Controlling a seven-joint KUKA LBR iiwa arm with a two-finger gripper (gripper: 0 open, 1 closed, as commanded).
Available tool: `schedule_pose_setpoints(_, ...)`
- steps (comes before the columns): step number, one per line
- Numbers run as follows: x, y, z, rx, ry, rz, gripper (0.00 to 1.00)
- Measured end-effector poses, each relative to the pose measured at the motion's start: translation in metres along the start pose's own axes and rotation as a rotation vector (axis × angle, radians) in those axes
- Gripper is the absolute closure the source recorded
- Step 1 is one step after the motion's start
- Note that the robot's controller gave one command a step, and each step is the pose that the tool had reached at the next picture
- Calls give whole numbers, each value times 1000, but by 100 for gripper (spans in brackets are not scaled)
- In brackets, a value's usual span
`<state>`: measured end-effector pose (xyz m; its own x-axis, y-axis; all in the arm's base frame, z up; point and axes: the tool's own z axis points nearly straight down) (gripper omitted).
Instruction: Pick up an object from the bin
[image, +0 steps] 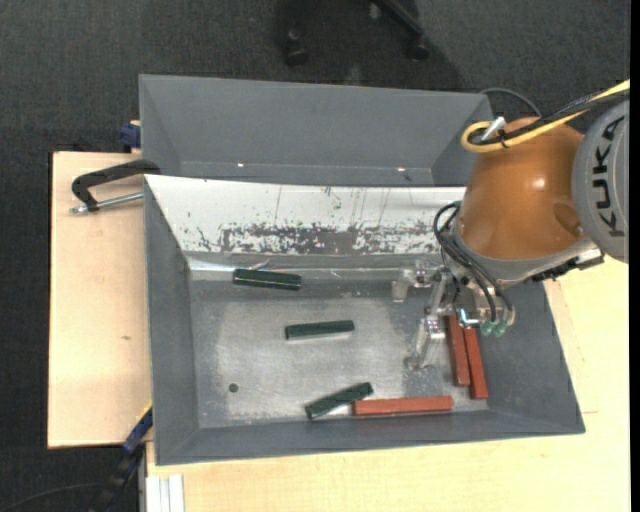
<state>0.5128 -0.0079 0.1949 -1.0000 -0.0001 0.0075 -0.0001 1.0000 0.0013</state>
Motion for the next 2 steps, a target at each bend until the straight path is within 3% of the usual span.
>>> schedule_pose_setpoints(1,-31,78,128,-1,-1,-69,0)
schedule_pose_setpoints(2,-41,95,92,-2,-17,-21,0)
